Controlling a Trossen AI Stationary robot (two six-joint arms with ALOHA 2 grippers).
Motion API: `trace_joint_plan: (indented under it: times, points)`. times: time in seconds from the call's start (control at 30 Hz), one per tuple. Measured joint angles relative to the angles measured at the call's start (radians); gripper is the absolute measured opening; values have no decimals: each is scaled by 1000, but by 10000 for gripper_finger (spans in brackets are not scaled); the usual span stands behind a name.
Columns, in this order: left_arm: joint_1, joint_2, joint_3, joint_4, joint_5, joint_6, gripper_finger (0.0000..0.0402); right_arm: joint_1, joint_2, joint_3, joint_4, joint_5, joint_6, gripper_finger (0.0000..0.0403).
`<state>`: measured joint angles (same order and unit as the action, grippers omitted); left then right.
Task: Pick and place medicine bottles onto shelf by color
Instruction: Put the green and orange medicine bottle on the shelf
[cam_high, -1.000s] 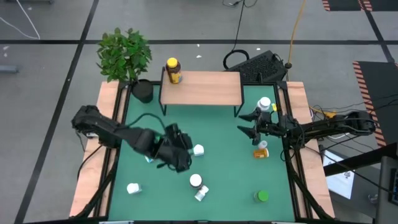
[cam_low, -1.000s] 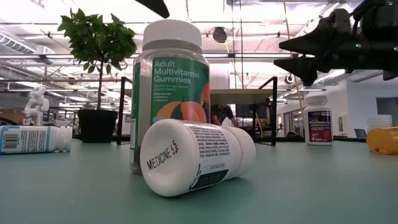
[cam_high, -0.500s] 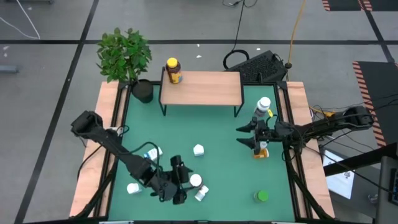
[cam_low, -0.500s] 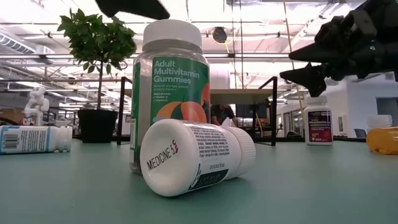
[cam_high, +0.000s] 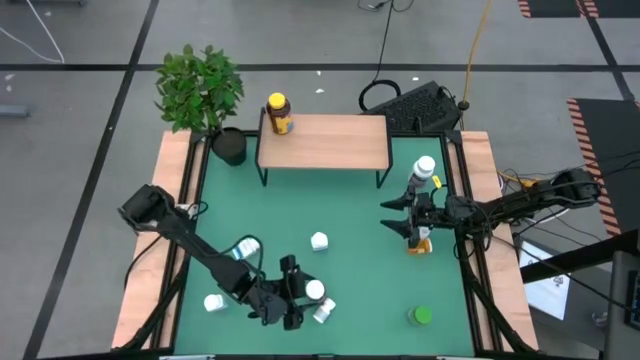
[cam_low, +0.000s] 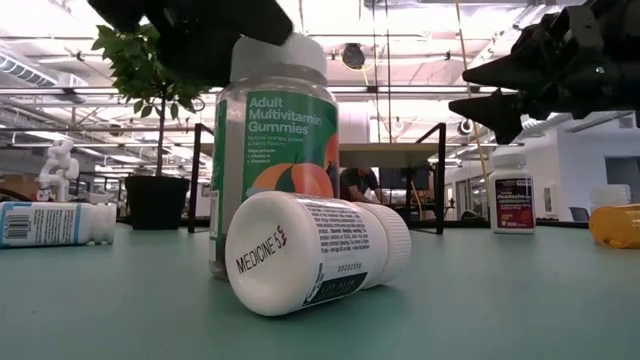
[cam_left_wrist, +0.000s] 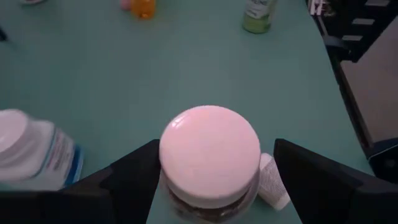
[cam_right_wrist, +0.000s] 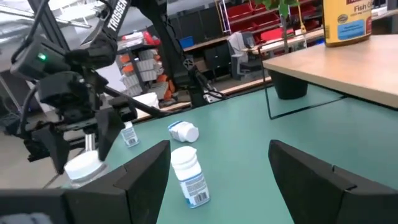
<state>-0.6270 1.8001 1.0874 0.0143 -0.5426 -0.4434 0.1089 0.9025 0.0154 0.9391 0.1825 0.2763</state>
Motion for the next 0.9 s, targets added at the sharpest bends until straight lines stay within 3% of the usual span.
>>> trace_joint_plan:
  times: [0.3, 0.53, 0.6, 0.9]
  points:
    - [21, 39, 0, 60, 0, 39, 308, 0, 0, 0, 22, 0, -43, 267]
    - [30, 39, 0, 60, 1, 24, 229, 0, 0, 0, 31, 3, -54, 267]
    - [39, 37, 0, 60, 2, 25, 228, 0, 0, 0, 31, 3, -53, 267]
    - [123, -142, 0, -23, 3, 24, 239, 8, 0, 0, -11, 0, 0, 267]
